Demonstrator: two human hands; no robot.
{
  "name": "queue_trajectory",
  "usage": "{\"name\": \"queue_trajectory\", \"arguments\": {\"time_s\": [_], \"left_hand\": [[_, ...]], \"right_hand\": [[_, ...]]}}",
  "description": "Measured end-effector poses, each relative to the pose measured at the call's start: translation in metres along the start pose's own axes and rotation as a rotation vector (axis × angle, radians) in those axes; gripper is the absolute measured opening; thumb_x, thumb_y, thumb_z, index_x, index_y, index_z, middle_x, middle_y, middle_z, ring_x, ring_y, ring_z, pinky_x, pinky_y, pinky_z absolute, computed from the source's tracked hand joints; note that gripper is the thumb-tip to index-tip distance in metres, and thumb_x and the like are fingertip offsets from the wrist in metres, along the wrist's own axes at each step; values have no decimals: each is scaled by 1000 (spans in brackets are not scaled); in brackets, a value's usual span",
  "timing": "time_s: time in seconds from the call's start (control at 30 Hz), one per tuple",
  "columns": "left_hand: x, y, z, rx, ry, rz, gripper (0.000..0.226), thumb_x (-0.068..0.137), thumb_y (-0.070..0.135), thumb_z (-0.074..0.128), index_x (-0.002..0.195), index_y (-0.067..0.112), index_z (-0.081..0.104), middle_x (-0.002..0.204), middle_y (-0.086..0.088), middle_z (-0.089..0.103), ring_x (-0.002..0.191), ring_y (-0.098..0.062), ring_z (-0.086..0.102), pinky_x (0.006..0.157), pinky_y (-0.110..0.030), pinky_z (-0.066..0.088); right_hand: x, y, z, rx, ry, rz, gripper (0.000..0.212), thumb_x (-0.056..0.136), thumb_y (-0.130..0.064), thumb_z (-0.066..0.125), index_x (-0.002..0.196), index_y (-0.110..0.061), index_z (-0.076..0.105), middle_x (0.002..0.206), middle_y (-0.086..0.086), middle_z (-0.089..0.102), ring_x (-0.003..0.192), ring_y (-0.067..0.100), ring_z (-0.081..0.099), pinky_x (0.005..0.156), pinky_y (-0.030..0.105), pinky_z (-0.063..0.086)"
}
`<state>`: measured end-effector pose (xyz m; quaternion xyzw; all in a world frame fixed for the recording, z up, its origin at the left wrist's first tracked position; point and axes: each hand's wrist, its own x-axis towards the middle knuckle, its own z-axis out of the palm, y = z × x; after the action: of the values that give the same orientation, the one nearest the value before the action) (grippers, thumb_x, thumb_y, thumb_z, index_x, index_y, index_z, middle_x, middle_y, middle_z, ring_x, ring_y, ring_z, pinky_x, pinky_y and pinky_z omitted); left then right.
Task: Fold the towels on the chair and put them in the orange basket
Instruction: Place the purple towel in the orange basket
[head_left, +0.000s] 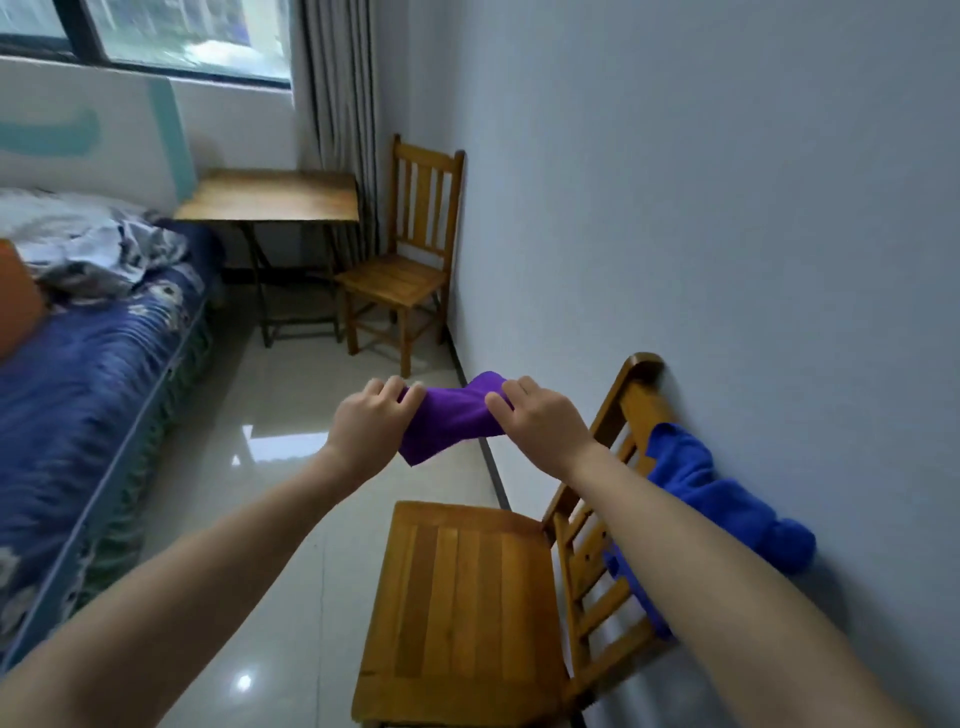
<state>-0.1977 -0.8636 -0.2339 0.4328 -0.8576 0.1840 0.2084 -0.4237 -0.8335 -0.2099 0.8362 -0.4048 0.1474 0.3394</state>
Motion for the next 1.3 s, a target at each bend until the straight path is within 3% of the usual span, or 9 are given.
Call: {"name": "queue_trajectory", "arguments": {"time_s": [0.13,0.33,0.6,0.73,0.8,0.93,1.1,1.2,1.3], "left_hand": [[-13,14,-53,53,99,37,56,55,8,86,102,6,54,79,-13,66,60,-27,64,42,-29,52],[-36,-21,-121,193,183,-6,53,52,6,86,97,6,57,76,-12,65,55,-26,62,38,-27,48],[-95,-140,-175,354,251,-183,64,46,1,82,99,10,47,71,-10,63,53,-28,61,32,-26,42],[-129,-210,-198,483,270,-223,48,51,2,78,95,8,59,70,-10,64,52,-28,61,32,-26,43],[-143,-245,-204,495,294,-244,41,63,4,65,100,10,50,71,-11,65,54,-28,62,32,-27,46],[-162,-298,-200,480,280,-272,28,71,11,43,99,12,45,70,-9,63,52,-26,60,30,-26,44],[-156,-336,-164,468,229,-272,29,70,15,33,96,13,45,67,-7,62,50,-25,58,30,-23,40],[-128,-357,-129,459,203,-243,27,71,12,32,95,12,45,66,-7,61,49,-25,57,31,-23,42],[-84,-383,-98,478,175,-205,33,69,10,31,88,9,59,65,-7,61,49,-24,57,30,-23,40]], "right_hand": [[-5,1,-48,-42,92,-45,55,58,-11,86,92,-8,43,72,11,64,56,20,60,43,23,48],[46,-18,-89,-53,244,-162,56,60,-14,85,97,-7,44,71,9,64,54,17,59,42,21,47],[185,-89,-79,1,405,-335,50,71,-17,79,107,-8,46,78,9,65,61,19,61,45,24,52],[264,-137,-63,39,481,-403,50,69,-13,78,106,-8,45,80,10,64,64,21,61,45,29,52],[300,-162,-55,80,513,-397,53,67,-17,80,105,-9,45,80,9,64,64,21,61,45,29,52],[347,-199,-32,127,569,-395,49,65,-13,78,101,-9,46,76,7,62,59,20,58,41,28,48],[372,-207,6,149,585,-431,20,76,-5,48,96,-9,46,71,6,60,55,19,55,39,27,44],[383,-189,48,171,517,-408,22,76,-3,52,96,-9,46,70,6,59,54,19,54,38,27,44],[403,-162,95,199,471,-403,29,73,-2,62,96,-9,47,71,6,59,54,19,54,38,28,45]]}}
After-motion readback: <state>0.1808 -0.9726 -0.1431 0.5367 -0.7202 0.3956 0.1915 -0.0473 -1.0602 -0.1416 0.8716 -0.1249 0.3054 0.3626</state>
